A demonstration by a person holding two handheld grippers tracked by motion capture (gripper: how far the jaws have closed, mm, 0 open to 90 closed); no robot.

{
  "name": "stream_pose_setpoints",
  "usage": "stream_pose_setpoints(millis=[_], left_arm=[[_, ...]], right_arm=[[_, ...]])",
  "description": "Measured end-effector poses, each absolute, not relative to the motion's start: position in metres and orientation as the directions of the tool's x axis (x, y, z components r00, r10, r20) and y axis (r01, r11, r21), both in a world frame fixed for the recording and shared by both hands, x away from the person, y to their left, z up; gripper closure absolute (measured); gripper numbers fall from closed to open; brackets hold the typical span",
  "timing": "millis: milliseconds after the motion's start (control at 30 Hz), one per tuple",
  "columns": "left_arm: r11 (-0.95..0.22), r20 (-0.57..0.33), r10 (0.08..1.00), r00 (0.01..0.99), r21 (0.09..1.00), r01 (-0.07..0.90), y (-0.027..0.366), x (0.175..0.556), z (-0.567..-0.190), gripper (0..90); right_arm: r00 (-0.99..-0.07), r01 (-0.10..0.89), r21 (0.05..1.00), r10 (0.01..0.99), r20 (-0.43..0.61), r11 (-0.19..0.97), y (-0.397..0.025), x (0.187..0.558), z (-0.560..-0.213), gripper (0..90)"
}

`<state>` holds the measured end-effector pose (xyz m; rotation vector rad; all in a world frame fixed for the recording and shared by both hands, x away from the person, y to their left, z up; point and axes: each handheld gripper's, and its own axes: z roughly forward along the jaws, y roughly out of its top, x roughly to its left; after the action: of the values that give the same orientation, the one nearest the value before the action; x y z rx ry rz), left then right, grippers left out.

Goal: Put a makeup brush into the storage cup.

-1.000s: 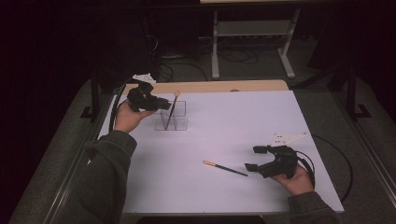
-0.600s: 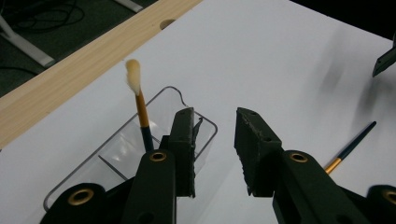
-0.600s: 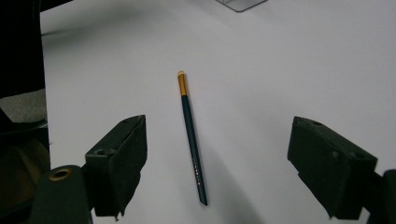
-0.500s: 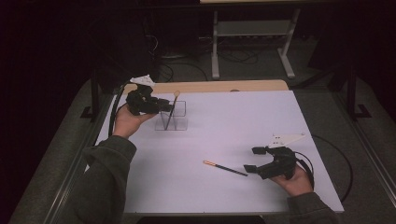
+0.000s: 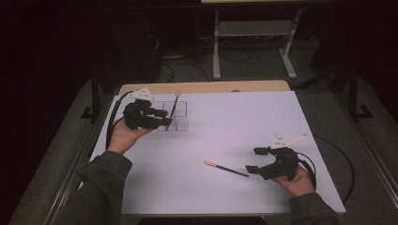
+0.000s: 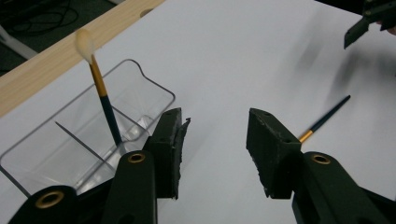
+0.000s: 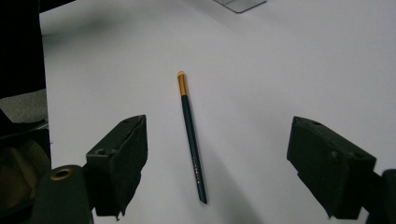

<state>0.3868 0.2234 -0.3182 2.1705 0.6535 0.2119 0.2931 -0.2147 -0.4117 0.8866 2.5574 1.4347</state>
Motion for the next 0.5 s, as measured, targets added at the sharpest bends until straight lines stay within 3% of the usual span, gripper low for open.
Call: stream_pose_setpoints(millis=[500], left_arm=[[-0.524, -0.077, 0.495, 0.866, 0.769, 0.368, 0.227, 0.363, -0.327, 47.7]], right_arm=[[-0.833, 0.441, 0.796, 0.520, 0.191, 0.414, -0.210, 0.292, -0.411, 19.6]])
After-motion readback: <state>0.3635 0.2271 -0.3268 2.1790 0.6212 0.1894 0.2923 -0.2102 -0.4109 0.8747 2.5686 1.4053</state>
